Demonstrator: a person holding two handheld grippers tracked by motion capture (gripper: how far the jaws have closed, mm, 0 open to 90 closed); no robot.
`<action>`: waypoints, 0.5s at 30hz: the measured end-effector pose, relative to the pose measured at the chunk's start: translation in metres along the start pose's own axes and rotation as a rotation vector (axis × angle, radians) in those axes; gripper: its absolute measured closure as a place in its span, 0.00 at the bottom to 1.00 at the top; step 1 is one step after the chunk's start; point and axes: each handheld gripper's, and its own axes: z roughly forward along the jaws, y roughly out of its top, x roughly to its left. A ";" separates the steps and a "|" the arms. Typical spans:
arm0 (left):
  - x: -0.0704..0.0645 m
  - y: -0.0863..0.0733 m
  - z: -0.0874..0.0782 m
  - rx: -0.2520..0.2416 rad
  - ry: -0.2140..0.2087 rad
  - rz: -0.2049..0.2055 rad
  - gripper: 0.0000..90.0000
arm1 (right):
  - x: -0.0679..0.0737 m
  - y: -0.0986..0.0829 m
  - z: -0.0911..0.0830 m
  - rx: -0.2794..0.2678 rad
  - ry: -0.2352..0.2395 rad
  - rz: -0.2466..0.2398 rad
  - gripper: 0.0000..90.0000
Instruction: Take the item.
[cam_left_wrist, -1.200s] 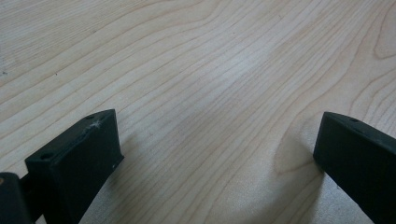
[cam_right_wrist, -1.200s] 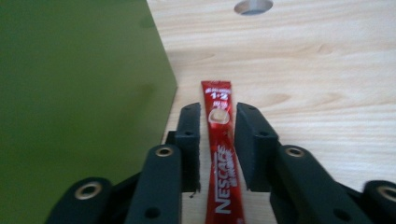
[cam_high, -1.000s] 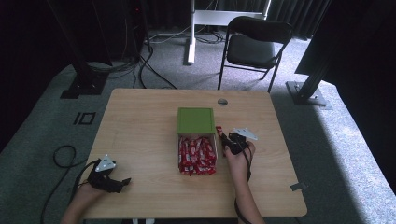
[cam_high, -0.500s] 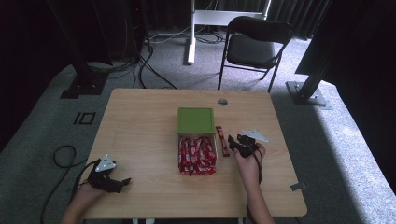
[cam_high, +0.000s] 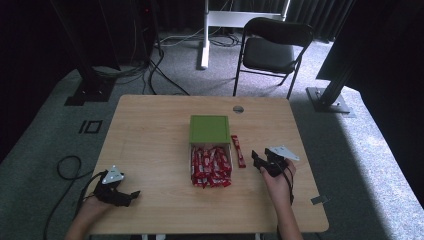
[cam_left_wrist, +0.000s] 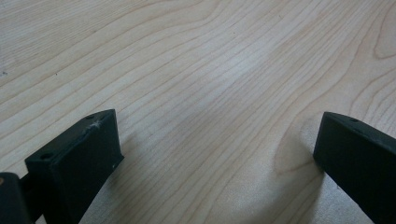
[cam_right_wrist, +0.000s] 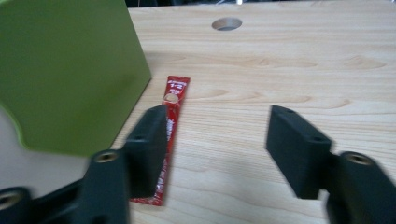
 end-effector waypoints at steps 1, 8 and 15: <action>0.000 0.000 0.000 0.000 0.000 -0.001 0.02 | 0.000 -0.001 -0.002 -0.004 -0.002 -0.013 0.40; 0.000 0.000 0.000 0.000 0.000 0.000 0.02 | -0.010 -0.007 -0.013 -0.016 -0.005 -0.077 0.29; 0.000 0.000 0.000 0.000 0.000 0.000 0.02 | -0.022 -0.017 -0.020 0.030 0.000 -0.181 0.20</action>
